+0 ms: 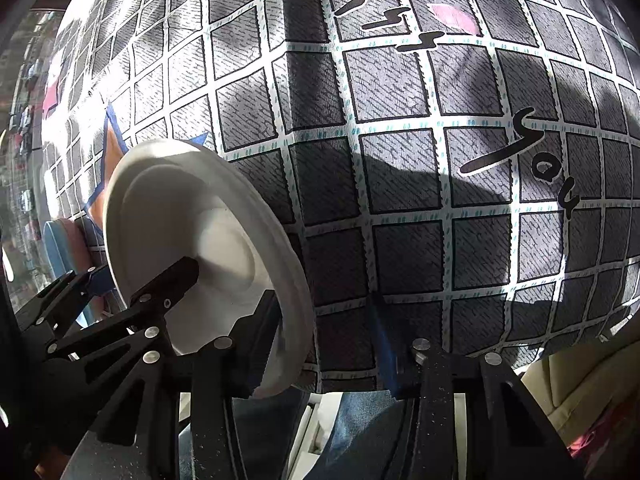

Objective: Organize plates and bowls
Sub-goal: 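Carry the white bowl toward the light-blue bowl at the table edge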

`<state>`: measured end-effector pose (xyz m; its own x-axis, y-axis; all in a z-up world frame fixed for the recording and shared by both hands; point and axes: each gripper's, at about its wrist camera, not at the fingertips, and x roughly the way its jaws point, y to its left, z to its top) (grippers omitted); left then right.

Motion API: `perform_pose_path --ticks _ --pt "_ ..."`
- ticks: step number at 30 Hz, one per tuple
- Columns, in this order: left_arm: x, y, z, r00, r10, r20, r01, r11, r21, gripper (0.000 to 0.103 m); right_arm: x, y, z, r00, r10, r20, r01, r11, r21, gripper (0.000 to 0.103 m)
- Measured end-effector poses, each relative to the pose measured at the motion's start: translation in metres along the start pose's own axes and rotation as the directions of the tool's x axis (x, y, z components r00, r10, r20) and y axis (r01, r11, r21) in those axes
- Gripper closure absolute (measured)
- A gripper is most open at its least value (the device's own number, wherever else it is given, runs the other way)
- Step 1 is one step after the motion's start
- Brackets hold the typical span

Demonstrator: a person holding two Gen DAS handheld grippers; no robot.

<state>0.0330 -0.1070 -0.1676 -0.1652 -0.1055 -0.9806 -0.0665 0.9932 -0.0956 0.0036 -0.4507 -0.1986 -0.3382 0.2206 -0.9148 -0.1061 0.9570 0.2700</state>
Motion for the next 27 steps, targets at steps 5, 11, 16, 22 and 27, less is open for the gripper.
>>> perform_pose_path --ticks 5,11,16,22,27 --pt "0.0 0.002 0.001 1.0 -0.012 -0.003 0.012 0.999 0.032 0.065 0.009 0.023 0.0 1.0 -0.009 -0.015 0.008 0.999 -0.04 0.078" --pt "-0.002 0.009 -0.006 1.0 -0.002 0.003 0.002 0.999 0.037 0.064 0.015 0.038 -0.006 0.999 -0.015 -0.028 0.013 0.998 -0.068 0.078" --pt "-0.004 0.029 -0.021 1.0 -0.016 0.009 0.016 1.0 0.0 0.064 0.021 0.062 -0.006 0.999 -0.033 -0.039 0.028 0.994 -0.102 0.078" --pt "-0.012 0.064 -0.033 0.999 -0.023 0.036 0.024 0.998 -0.05 0.064 0.029 0.113 0.0 0.998 -0.051 -0.036 0.046 0.988 -0.148 0.078" --pt "-0.024 0.097 -0.042 0.997 -0.024 0.069 0.03 0.995 -0.099 0.064 0.032 0.151 0.006 0.998 -0.063 -0.022 0.058 0.98 -0.192 0.078"
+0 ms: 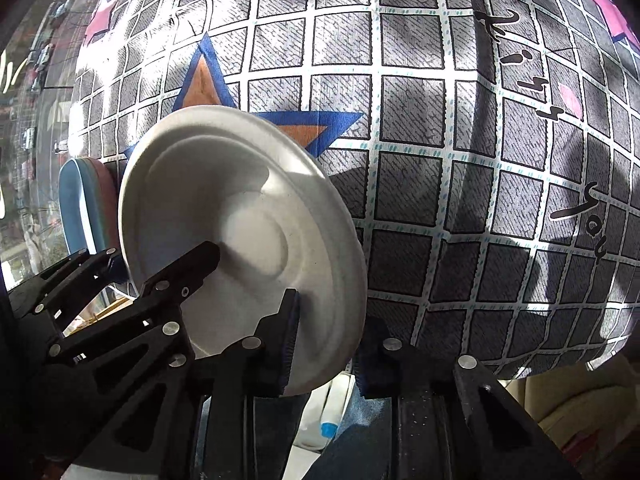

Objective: Organize plates and bowls
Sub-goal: 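Carry the white bowl toward the light-blue bowl at the table edge, then lower the white bowl into the light-blue bowl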

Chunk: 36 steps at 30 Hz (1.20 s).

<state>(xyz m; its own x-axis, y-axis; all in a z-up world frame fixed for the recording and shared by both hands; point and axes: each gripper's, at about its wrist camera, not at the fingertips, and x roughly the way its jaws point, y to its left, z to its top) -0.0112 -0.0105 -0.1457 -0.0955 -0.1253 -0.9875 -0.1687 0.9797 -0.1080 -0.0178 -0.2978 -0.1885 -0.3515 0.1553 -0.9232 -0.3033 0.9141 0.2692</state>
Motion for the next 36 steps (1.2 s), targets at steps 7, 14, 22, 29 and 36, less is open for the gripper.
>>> perform_pose_path --ticks 7,14,22,29,36 --pt "-0.021 0.044 -0.007 0.999 0.003 0.054 0.0 0.999 -0.052 0.064 -0.008 0.053 0.017 1.0 -0.01 0.027 0.011 0.999 -0.046 0.078" --pt "-0.047 0.094 -0.012 0.994 0.018 0.108 -0.006 0.994 -0.109 0.064 -0.011 0.11 0.035 0.998 -0.01 0.054 0.015 0.996 -0.092 0.078" --pt "-0.079 0.151 -0.022 0.984 0.064 0.164 -0.033 0.982 -0.186 0.064 -0.009 0.177 0.071 0.997 0.012 0.078 0.0 0.987 -0.163 0.078" --pt "-0.097 0.163 -0.055 0.978 0.104 0.183 -0.051 0.96 -0.276 0.064 0.017 0.235 0.084 0.996 0.026 0.082 -0.005 0.969 -0.248 0.078" --pt "-0.084 0.175 -0.058 0.977 0.128 0.168 -0.061 0.932 -0.358 0.064 0.054 0.289 0.094 0.998 0.03 0.061 -0.009 0.946 -0.324 0.078"
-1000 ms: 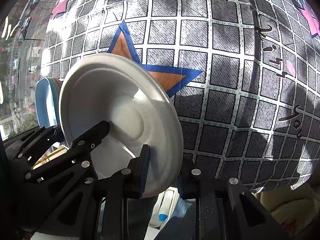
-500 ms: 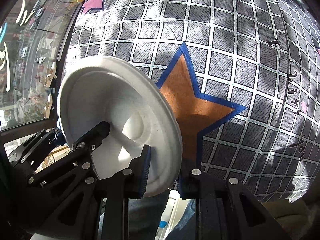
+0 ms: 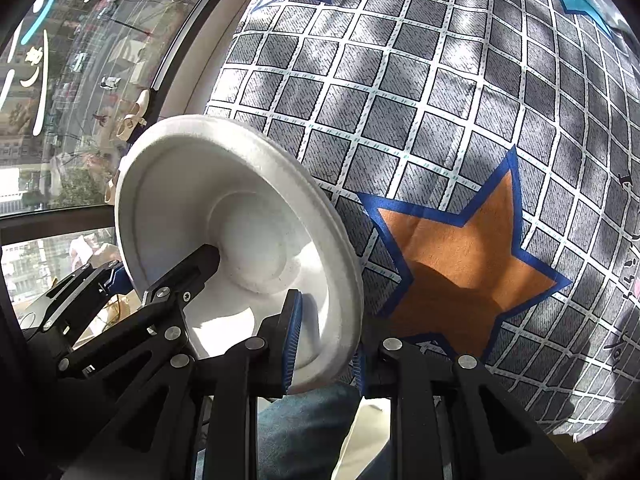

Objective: Organize plates and bowls
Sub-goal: 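Lower the white bowl into the light-blue bowl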

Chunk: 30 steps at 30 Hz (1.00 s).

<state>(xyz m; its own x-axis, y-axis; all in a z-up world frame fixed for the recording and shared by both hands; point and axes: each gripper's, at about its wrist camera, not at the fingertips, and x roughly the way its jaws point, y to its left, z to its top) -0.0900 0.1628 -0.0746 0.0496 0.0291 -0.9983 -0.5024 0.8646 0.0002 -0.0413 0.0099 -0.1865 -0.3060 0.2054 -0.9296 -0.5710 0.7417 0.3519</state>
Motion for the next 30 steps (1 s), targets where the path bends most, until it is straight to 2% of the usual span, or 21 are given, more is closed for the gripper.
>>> perform_pose_path --ticks 9,14,15,18,21,23,24,26,27,30 --pt "0.018 0.029 -0.006 0.999 0.013 -0.04 -0.016 0.997 -0.072 0.065 0.039 0.04 0.008 0.999 0.008 -0.045 -0.01 0.998 -0.056 0.078" --pt "0.034 0.036 -0.007 0.998 -0.009 -0.068 0.003 0.996 -0.093 0.064 0.062 0.053 0.017 0.998 -0.024 -0.06 0.019 0.997 -0.076 0.078" --pt "0.036 0.036 -0.007 0.998 0.004 -0.067 -0.01 0.996 -0.086 0.064 0.06 0.051 0.014 0.998 -0.033 -0.058 0.029 0.997 -0.073 0.078" --pt "0.038 0.033 -0.008 0.996 0.058 -0.062 -0.061 0.997 -0.047 0.056 0.062 0.056 0.018 0.997 -0.055 -0.048 0.051 0.995 -0.082 0.077" --pt "0.032 0.036 -0.008 0.996 0.09 -0.027 -0.091 0.995 -0.045 0.039 0.054 0.058 0.018 0.997 -0.072 -0.023 0.069 0.992 -0.11 0.076" --pt "0.027 0.041 -0.009 0.994 0.11 -0.008 -0.11 0.992 -0.056 0.028 0.051 0.06 0.021 0.998 -0.064 -0.004 0.063 0.992 -0.111 0.068" --pt "0.025 0.044 -0.009 0.993 0.118 -0.006 -0.119 0.991 -0.064 0.027 0.044 0.058 0.019 0.998 -0.058 0.008 0.058 0.992 -0.109 0.064" --pt "0.024 0.053 -0.01 0.994 0.104 -0.018 -0.105 0.991 -0.08 0.022 0.035 0.056 0.017 0.993 -0.107 0.048 0.112 0.988 -0.102 0.027" --pt "0.024 0.056 -0.01 0.996 0.086 -0.023 -0.088 0.993 -0.083 0.021 0.031 0.055 0.017 0.989 -0.123 0.076 0.131 0.986 -0.104 0.02" --pt "0.019 0.054 -0.014 0.995 0.097 -0.007 -0.098 0.994 -0.057 0.011 0.021 0.056 0.013 0.991 -0.105 0.088 0.115 0.987 -0.115 0.019"
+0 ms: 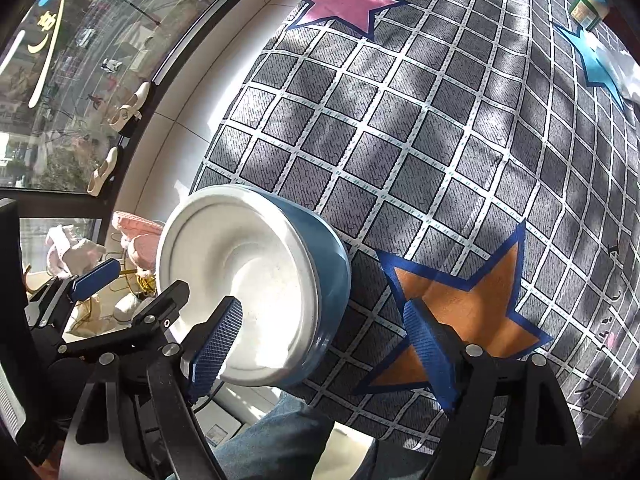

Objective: Organize plates and bowls
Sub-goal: 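Lower the white bowl into the light-blue bowl, then open both grippers and pull them back from the bowls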

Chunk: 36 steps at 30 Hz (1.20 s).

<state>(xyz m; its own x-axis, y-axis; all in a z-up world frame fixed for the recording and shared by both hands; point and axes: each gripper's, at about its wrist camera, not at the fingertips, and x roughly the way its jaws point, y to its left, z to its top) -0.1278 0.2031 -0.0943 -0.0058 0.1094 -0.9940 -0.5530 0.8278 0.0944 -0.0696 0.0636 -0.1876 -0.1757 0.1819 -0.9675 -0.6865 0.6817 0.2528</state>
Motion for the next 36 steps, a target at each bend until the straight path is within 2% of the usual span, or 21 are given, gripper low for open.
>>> perform_pose_path --ticks 2,3,5,11,13,21,36 --pt "-0.003 -0.006 -0.003 1.0 0.013 0.007 -0.013 0.999 0.029 0.0 -0.006 0.001 -0.004 1.0 -0.004 0.008 0.004 1.0 -0.002 0.019" --pt "-0.006 -0.009 -0.004 1.0 0.01 0.012 -0.01 0.999 0.041 0.0 -0.013 -0.003 -0.009 1.0 -0.013 0.013 0.013 1.0 -0.009 0.019" --pt "-0.01 -0.014 -0.005 1.0 0.002 0.021 -0.003 0.998 0.068 0.0 -0.018 -0.001 -0.014 0.999 -0.038 0.016 0.038 0.999 -0.022 0.0" --pt "-0.023 -0.026 -0.011 0.997 0.027 0.07 -0.035 0.993 0.112 0.0 -0.035 -0.001 -0.029 0.991 -0.098 0.09 0.104 0.993 -0.062 0.0" --pt "-0.024 -0.026 -0.012 0.998 0.018 0.063 -0.026 0.992 0.121 0.0 -0.038 -0.003 -0.032 0.991 -0.106 0.084 0.111 0.992 -0.061 0.0" --pt "-0.028 -0.033 -0.019 0.999 0.005 0.052 -0.013 0.989 0.149 0.0 -0.045 -0.019 -0.045 0.996 -0.071 0.05 0.068 0.996 0.063 0.0" --pt "-0.034 -0.043 -0.014 0.997 0.005 0.076 -0.02 0.981 0.194 0.0 -0.049 -0.02 -0.05 0.995 -0.087 0.041 0.084 0.993 0.084 0.0"
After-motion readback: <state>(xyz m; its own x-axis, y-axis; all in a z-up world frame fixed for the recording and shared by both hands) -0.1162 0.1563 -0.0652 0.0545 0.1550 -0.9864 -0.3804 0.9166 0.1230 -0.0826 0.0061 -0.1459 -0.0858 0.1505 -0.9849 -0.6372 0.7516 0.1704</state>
